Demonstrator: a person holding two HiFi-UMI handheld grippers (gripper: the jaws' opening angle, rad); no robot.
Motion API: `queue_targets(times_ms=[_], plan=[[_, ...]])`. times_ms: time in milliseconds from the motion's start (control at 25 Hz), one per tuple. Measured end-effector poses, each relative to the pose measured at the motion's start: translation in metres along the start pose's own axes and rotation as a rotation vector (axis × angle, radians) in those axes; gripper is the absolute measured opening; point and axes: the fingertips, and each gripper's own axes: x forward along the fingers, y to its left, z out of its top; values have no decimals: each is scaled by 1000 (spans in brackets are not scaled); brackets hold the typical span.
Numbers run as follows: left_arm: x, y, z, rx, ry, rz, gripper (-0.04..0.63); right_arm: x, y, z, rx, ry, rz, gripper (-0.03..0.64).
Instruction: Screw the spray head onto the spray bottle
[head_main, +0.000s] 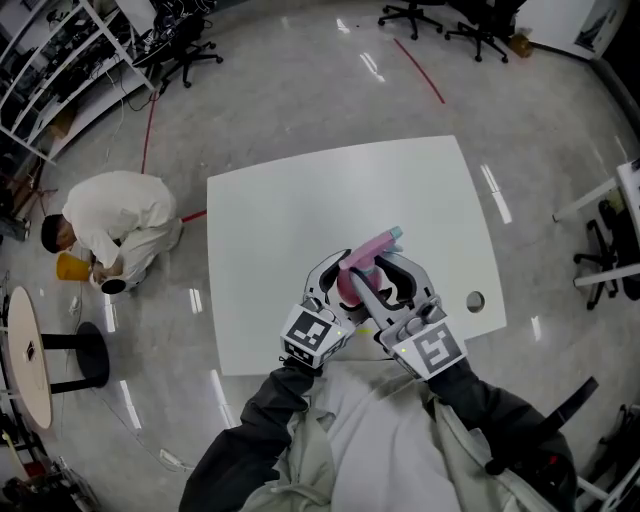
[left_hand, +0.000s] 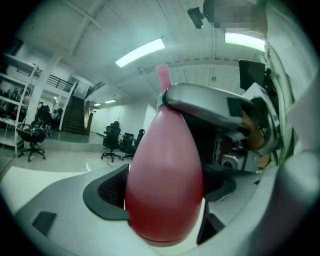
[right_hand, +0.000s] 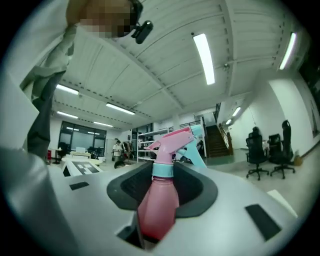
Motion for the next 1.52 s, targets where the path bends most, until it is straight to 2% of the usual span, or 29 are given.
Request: queue_targets(times_ms=[80,200,360,440,560,640,760,840,880,920,960,1000,1120,1240,1320,1400,1440,1520], plan=[[1,-5,4,-28,-37,-26,433,0,17,0,-81,5,24,125],[-8,-8,11,-27,-67,-92,433,-15,31,-9,-150,67,125,127],[-28,7,24,-36,-74,-139,433,-33,26,-4,-43,82,251,136],[-35,7,29,-12,-72,-186,433,-38,15,0,19,66,285,175],[-39,-7,30,-1,-70,-288,433,-40,-6,16,67,-17,310,210],[-40,-18,26,5,-50,-357,433,-39,-12,23,94,-38,345,272],[-40,-39,20,-12,-4,-474,433,-39,1,36,142,-29,468,290],[-38,-52,14,-8,34,-538,433,-39,16,48,137,-28,554,290],[-36,-55,10,9,52,-547,433,-37,21,53,116,-27,577,278],[-32,-55,6,33,69,-538,433,-35,23,54,94,-19,590,155],[-28,-53,2,62,91,-515,433,-34,24,52,78,-2,598,84],[-23,-49,-2,96,119,-482,433,-33,23,48,69,21,603,80],[-13,-31,-19,197,229,-342,433,-27,16,28,40,124,554,77],[-13,-16,-35,226,327,-206,431,-12,8,14,78,211,377,77],[-14,-10,-48,182,401,-133,430,-6,4,3,54,298,224,77],[-14,-8,-55,119,448,-81,428,-6,-3,-9,-40,384,85,74],[-12,-9,-53,89,445,-73,428,-6,-7,-11,-59,391,34,72],[-7,-16,-44,38,395,-91,428,-6,-15,-6,30,323,5,73]])
